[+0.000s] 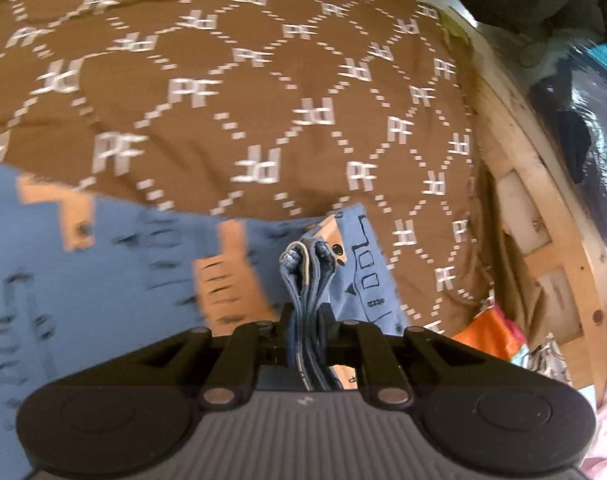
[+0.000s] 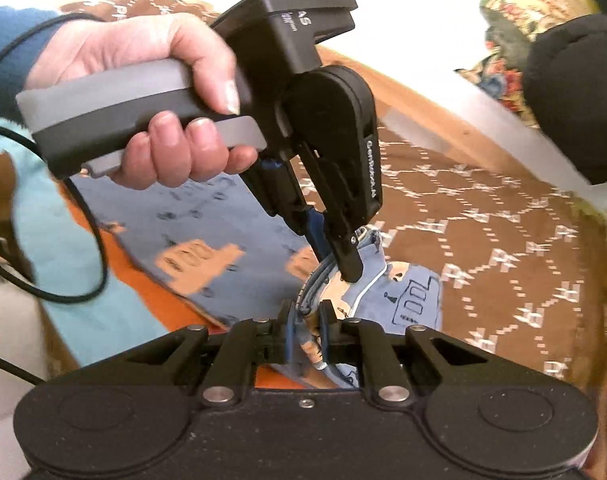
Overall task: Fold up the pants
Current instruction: 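Grasp the same pants edge with the left gripper beside the right gripper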
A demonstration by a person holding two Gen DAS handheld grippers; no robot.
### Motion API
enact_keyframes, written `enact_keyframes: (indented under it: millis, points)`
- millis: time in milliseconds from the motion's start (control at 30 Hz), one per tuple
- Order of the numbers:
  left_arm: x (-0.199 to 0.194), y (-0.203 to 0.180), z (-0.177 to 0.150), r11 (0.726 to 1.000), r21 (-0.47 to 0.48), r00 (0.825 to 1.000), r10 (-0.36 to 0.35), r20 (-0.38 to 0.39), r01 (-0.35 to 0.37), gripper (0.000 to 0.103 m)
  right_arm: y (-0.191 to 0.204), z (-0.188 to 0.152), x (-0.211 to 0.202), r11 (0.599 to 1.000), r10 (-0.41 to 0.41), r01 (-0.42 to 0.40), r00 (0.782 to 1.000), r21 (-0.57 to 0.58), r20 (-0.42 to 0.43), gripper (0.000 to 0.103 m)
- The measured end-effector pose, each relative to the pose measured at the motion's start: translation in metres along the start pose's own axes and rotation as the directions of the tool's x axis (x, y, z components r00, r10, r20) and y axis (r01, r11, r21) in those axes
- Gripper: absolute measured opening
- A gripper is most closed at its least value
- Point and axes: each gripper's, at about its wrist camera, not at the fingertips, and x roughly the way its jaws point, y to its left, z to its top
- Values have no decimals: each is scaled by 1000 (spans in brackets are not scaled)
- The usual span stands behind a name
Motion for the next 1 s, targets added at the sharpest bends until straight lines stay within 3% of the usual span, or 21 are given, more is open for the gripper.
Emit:
enact_keyframes:
  millis: [233, 1000]
  points:
    - [-7, 25, -15, 998, -50, 999, 29, 37, -27, 12, 15, 2, 13, 998, 61, -61, 998, 6, -17, 13]
    - [-2, 32, -26, 997, -76, 998, 21, 65, -16, 12, 17, -3, 21, 998, 67, -65, 997, 27, -50, 13]
